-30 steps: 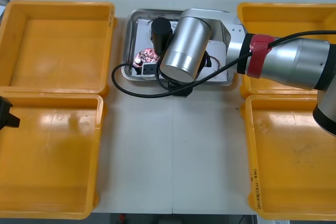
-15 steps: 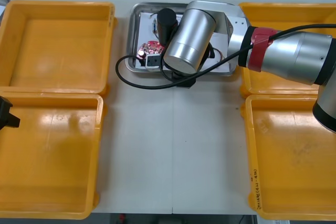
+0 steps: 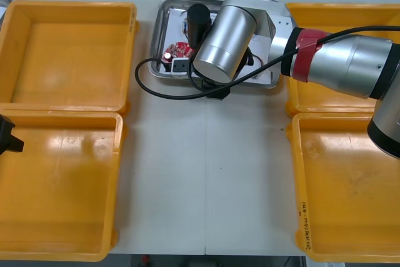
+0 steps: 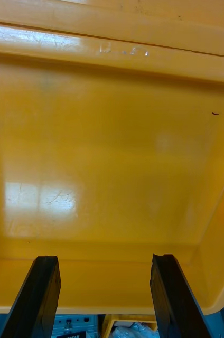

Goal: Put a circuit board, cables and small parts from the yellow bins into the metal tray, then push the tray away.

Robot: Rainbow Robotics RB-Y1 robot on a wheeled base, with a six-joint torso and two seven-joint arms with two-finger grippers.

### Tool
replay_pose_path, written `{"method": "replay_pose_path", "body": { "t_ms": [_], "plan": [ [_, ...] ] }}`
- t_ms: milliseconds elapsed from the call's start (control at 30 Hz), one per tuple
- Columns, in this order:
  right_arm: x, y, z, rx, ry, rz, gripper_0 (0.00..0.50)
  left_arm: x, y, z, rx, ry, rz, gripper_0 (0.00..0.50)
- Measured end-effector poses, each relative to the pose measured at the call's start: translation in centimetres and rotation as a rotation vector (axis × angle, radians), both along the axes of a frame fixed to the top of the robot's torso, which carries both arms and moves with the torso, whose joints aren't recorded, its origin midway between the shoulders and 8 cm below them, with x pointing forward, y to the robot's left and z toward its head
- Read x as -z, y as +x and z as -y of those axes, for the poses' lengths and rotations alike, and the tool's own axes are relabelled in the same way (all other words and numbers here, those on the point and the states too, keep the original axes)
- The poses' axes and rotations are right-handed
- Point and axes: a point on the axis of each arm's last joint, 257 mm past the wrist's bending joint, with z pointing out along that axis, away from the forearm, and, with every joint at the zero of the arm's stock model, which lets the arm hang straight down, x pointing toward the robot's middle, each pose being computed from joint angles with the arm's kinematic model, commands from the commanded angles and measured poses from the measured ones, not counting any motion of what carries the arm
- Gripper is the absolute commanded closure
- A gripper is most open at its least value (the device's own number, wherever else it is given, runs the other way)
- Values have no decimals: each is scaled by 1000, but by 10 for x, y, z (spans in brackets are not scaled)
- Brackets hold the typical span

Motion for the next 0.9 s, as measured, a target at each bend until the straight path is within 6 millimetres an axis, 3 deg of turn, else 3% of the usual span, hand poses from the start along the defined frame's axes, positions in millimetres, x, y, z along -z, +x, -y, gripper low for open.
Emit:
{"method": "replay_pose_path", "body": {
  "t_ms": [300, 900],
  "plan": [
    [-3, 1, -9, -10, 0, 11, 500, 0, 0, 0, 0, 0, 0, 0],
    [-15, 21, -17, -27, -6, 93, 500, 0, 0, 0, 0, 0, 0, 0]
  ]
}}
